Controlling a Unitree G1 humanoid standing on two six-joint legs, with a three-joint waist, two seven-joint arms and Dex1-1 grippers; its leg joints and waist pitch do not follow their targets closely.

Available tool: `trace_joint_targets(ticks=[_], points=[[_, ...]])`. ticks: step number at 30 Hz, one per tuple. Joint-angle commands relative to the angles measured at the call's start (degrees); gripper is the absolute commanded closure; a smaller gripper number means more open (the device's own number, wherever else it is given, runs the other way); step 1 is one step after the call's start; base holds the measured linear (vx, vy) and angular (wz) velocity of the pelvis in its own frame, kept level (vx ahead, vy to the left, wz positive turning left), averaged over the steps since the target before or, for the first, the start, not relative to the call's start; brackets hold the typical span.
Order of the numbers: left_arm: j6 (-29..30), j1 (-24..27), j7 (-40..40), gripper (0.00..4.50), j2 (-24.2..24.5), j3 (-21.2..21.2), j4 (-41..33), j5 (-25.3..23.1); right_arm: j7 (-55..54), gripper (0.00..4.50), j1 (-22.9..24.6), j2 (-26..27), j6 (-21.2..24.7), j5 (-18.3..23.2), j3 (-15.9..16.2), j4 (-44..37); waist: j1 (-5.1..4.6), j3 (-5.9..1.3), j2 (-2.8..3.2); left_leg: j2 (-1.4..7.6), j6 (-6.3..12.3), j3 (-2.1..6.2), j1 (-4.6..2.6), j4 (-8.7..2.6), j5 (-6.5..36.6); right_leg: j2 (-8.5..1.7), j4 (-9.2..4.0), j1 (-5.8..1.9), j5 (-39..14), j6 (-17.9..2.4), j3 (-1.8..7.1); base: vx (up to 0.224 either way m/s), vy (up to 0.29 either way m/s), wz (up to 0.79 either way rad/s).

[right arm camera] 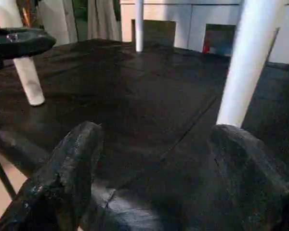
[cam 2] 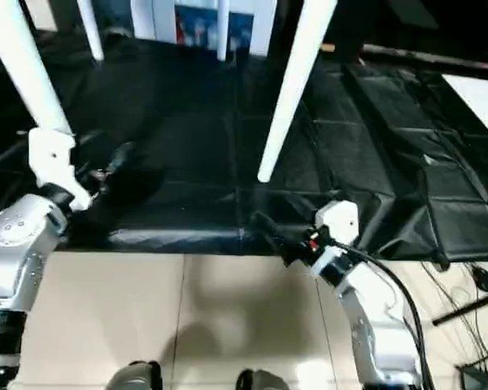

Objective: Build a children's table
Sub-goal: Flip table

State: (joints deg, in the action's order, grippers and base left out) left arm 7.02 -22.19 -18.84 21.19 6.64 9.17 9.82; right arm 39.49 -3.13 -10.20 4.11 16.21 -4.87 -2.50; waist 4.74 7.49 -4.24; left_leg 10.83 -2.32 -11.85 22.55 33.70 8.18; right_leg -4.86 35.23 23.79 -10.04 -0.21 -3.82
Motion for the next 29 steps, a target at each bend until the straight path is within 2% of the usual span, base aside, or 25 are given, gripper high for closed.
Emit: trace_joint_targets(ticks=[1,5,6,8,12,15,16,17,18,19,20,21,22,23,24,25,28,29], points=[[-1.3,1.1,1.4,1.34,1.3,2.1,1.9,-1.3,-1.5,0.68,1.5,0.0,1.7,0.9,-0.8,-3.1,0.15,-5.16,1.10,2.62,-1.57,2.24,-1.75,-4.66,21.7,-3.56,-4.98,-2.08,-19.7,-7.5,2.92,0.000,0.000,0.00],[-2.1,1.7,1.9,1.34,2.8,2.8,3.3,-2.1,-2.3,0.68,2.7,0.2,2.3,0.9,-0.2,-4.6,0.02,-5.42,1.17,2.63,-1.73,2.38,-1.57,-4.79,22.1,-3.57,-5.05,-2.11,-20.7,-7.0,2.79,0.000,0.000,0.00],[-3.2,1.3,2.0,1.34,3.4,3.2,4.9,-2.4,-2.9,0.68,3.1,0.4,2.7,1.0,0.2,-5.1,0.13,-5.63,1.12,2.65,-1.79,2.23,-2.14,-4.62,23.2,-3.55,-5.23,-1.68,-20.9,-7.2,2.90,0.000,0.000,0.00],[-4.4,0.8,1.8,1.34,3.9,3.3,6.3,-2.8,-3.4,0.68,3.5,0.4,2.8,1.0,0.5,-5.4,0.24,-5.69,1.30,2.63,-1.90,2.30,-2.03,-4.69,23.5,-3.62,-5.28,-1.76,-21.0,-7.1,2.90,0.000,0.000,0.00],[-4.9,0.5,0.7,1.34,3.6,3.8,6.9,-1.5,-4.4,0.68,4.4,0.7,3.3,1.2,0.6,-6.7,0.41,-6.05,1.52,2.72,-2.29,2.25,-2.25,-4.67,24.1,-3.60,-5.11,-1.69,-19.8,-7.8,2.91,0.000,0.000,0.00],[-3.6,1.8,-2.8,1.34,2.2,4.2,4.5,2.5,-7.9,0.68,5.6,1.8,3.1,0.0,-0.3,-8.7,0.46,-6.33,1.53,2.70,-2.67,2.31,-2.22,-4.71,24.8,-3.71,-5.17,-1.77,-20.2,-7.7,2.85,0.000,0.000,0.00],[-3.2,2.8,-4.8,1.34,1.4,3.5,2.5,4.3,-10.9,0.68,5.9,2.6,4.1,-0.5,-1.0,-9.4,0.52,-6.49,1.72,2.72,-2.88,2.35,-2.25,-4.70,24.7,-3.82,-5.10,-1.81,-20.2,-7.8,2.88,0.000,0.000,0.00],[-3.1,3.2,-5.7,1.34,1.0,3.2,1.7,5.0,-12.3,0.68,6.1,2.9,4.7,-0.8,-1.3,-9.7,0.56,-6.45,1.62,2.77,-3.06,2.32,-2.25,-4.78,24.6,-3.86,-5.15,-1.73,-20.1,-8.1,2.91,0.000,0.000,0.00],[-2.2,5.5,-6.6,1.34,-1.6,2.1,-3.1,8.2,-17.0,0.68,6.5,5.4,4.9,-0.8,-3.1,-10.7,0.43,-6.50,1.81,2.88,-3.52,2.34,-2.37,-4.91,25.9,-3.73,-5.20,-1.59,-20.5,-8.4,2.88,0.000,0.000,0.00],[-1.2,6.5,-6.1,1.34,-2.6,1.5,-5.0,8.8,-18.7,0.68,6.9,6.3,5.3,-0.7,-3.6,-11.4,0.37,-6.40,1.78,2.90,-3.82,2.34,-2.38,-4.97,27.6,-3.73,-5.29,-1.44,-21.9,-8.3,2.88,0.000,0.000,0.00],[-0.4,7.3,-4.8,1.34,-3.6,0.8,-6.6,8.7,-19.5,0.68,7.4,6.8,6.3,-0.5,-3.6,-12.4,0.46,-6.40,1.94,2.83,-3.79,2.29,-2.62,-4.87,28.7,-3.70,-5.56,-1.23,-23.1,-8.0,2.88,0.000,0.000,0.00],[0.0,8.3,-2.4,1.34,-5.0,-0.2,-8.5,7.6,-19.5,0.68,8.3,6.7,7.0,-0.9,-2.9,-13.4,0.53,-6.28,1.97,2.66,-3.76,2.22,-3.02,-4.62,30.4,-3.61,-6.04,-0.84,-25.6,-6.8,2.92,0.000,0.000,0.00],[0.2,9.0,-0.8,1.34,-5.9,-1.0,-9.7,6.9,-19.5,0.68,9.0,6.6,7.5,-1.2,-2.3,-14.2,0.36,-6.18,1.94,2.66,-3.85,2.46,-2.81,-4.69,31.2,-3.57,-6.33,-1.17,-27.8,-5.5,2.78,0.000,0.000,0.00],[0.0,10.0,3.3,1.34,-7.1,-2.6,-11.5,2.8,-20.1,0.68,9.5,6.7,7.5,-2.4,-1.8,-14.6,0.36,-6.18,1.94,2.66,-3.85,2.46,-2.81,-4.69,31.2,-3.57,-6.33,-1.17,-27.8,-5.5,2.78,0.000,0.000,0.00],[-0.2,10.8,6.6,1.34,-8.0,-3.9,-13.0,-0.7,-20.9,0.68,9.7,6.9,7.3,-3.5,-1.5,-14.7,0.16,-6.13,1.92,2.71,-4.17,2.79,-2.65,-4.79,31.7,-3.59,-6.83,-1.35,-30.9,-3.0,2.51,0.000,0.000,0.00],[-0.2,11.5,8.6,1.34,-8.5,-4.7,-14.1,-3.0,-22.0,0.68,9.6,7.2,6.7,-4.4,-1.6,-14.5,0.08,-6.08,2.02,2.57,-4.17,2.87,-2.64,-4.74,31.9,-3.65,-7.04,-1.35,-32.2,-2.4,2.42,0.000,0.000,0.00],[-0.3,13.7,11.1,1.34,-10.7,-5.0,-17.0,-5.0,-24.6,0.68,8.7,8.3,5.0,-5.5,-1.8,-14.1,-0.44,-5.94,1.63,2.19,-3.90,3.22,-2.26,-4.52,31.1,-3.77,-7.91,-1.62,-37.3,0.0,1.75,0.000,0.000,0.00],[-0.4,14.2,11.7,1.34,-11.3,-4.6,-17.4,-5.4,-24.7,0.68,8.5,8.3,4.6,-5.7,-1.4,-14.1,-0.49,-5.97,1.79,2.21,-4.03,3.34,-2.31,-4.46,31.3,-3.77,-7.99,-1.68,-37.9,0.2,1.54,0.000,0.000,0.00]])
